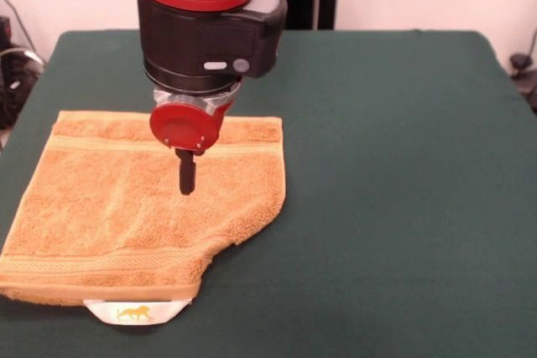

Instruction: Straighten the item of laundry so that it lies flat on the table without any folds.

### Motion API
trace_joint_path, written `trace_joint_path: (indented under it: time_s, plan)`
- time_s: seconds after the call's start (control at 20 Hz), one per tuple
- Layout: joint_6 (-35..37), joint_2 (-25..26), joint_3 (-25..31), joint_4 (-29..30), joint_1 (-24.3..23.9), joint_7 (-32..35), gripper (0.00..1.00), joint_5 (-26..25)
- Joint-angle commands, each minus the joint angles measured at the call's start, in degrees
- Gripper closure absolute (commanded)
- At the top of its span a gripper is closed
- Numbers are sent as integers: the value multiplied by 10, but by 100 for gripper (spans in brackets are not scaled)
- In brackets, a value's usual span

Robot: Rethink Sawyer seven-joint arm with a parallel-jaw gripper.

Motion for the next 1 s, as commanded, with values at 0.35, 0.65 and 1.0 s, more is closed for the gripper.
trace_joint_path:
  time_s: [0.35, 0.65, 1.0]
  plan:
    - [127, 7, 35, -63, -14, 50, 0, -46]
    - [169, 8, 38, -99, -26, 60, 0, -49]
    - [188, 37, 44, -150, -23, 92, 0, -39]
